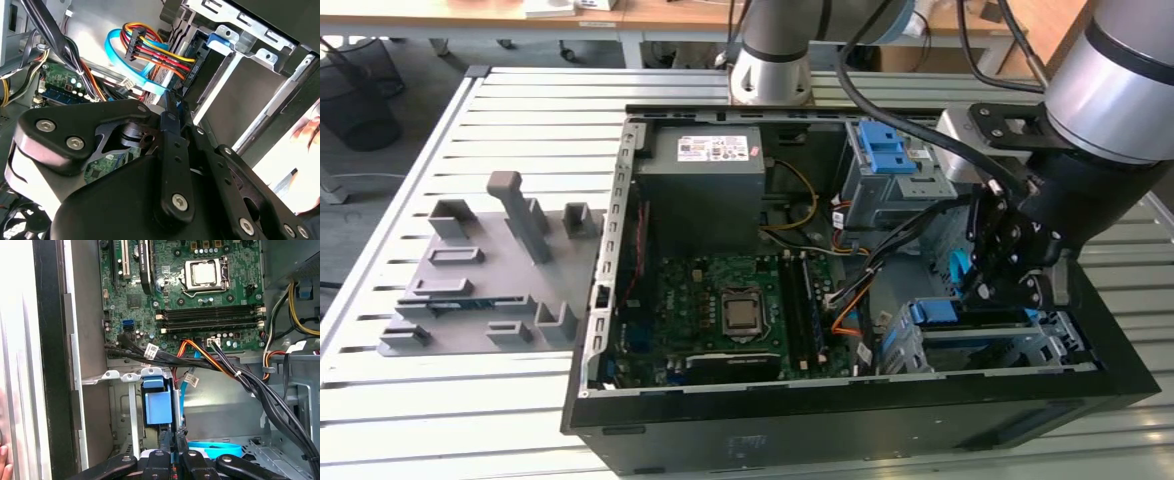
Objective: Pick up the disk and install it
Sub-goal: 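Insert the second disk wire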
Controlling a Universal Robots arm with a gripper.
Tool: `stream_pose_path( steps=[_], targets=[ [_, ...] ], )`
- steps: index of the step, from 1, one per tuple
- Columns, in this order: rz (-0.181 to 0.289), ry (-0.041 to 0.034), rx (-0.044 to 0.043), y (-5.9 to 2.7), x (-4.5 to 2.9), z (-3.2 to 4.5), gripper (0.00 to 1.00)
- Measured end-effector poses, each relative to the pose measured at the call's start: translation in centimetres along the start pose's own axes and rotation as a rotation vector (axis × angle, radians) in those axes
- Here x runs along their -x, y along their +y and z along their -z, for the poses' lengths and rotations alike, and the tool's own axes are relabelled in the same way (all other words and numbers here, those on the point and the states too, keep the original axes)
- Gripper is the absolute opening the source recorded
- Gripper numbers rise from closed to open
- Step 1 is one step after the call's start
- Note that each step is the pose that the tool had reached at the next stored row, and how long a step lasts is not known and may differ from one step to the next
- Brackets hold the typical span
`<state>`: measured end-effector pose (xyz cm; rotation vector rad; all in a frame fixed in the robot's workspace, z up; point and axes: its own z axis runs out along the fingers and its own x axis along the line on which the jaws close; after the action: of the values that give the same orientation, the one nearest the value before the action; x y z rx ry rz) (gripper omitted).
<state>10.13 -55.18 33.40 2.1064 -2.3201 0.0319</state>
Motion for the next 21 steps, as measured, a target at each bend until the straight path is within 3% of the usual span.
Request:
stream_pose_path(
  steps=[21],
  targets=[
    [0.014, -0.0033, 0.0008, -0.31, -0.08, 0.14, 0.16]
  ],
)
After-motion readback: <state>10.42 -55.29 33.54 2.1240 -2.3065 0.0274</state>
